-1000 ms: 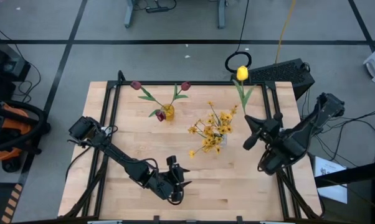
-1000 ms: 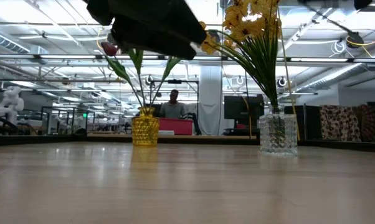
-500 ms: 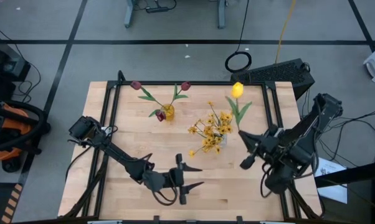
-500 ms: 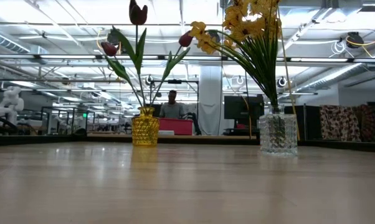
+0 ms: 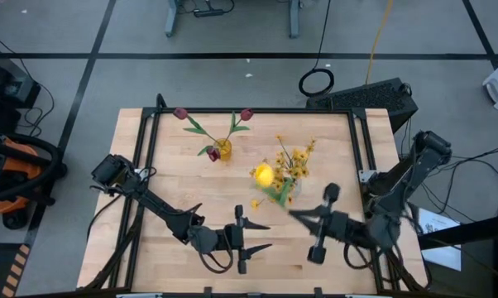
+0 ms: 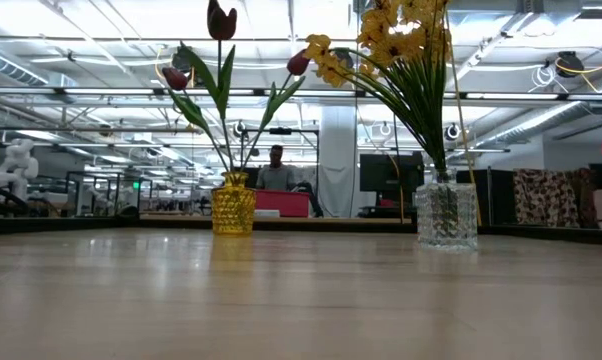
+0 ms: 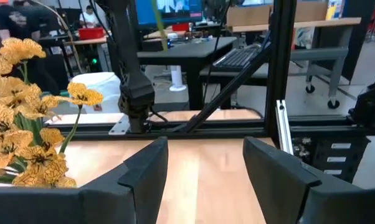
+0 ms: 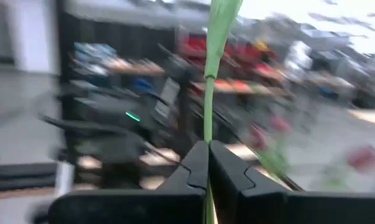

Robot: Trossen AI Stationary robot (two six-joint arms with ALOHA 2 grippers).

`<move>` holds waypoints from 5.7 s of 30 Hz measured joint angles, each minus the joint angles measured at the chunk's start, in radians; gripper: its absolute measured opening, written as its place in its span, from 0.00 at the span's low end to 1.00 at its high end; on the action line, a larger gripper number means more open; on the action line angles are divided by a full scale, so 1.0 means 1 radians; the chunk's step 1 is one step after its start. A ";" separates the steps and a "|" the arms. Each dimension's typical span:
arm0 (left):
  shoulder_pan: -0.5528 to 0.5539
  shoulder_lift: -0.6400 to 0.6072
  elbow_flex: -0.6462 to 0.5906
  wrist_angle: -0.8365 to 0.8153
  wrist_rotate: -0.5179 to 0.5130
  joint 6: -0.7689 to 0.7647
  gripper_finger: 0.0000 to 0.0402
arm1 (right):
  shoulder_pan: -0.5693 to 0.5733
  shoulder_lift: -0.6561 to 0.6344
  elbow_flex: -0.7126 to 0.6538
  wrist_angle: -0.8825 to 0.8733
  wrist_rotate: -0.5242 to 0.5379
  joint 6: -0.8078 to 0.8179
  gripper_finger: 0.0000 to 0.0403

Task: Sort flowers into vase by color
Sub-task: Put the yellow flower into the transparent vase

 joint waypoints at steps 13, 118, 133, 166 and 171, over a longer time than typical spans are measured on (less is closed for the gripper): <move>-0.023 0.000 0.000 0.169 0.044 0.128 0.54 | -0.091 0.277 0.000 0.670 -0.484 -0.303 0.00; -0.054 -0.119 0.000 -0.570 -0.072 -0.185 0.44 | -0.012 0.286 0.000 0.420 0.033 -0.221 0.00; -0.045 -0.119 0.000 -0.624 -0.081 -0.214 0.57 | 0.063 -0.254 -0.502 -0.027 0.227 0.361 0.00; -0.059 -0.071 0.000 -0.714 -0.064 -0.493 0.57 | -0.091 -0.351 -0.862 0.369 0.255 0.306 0.00; -0.079 -0.071 0.000 -0.717 -0.088 -0.500 0.57 | -0.136 -0.351 -0.862 0.367 0.151 0.274 0.00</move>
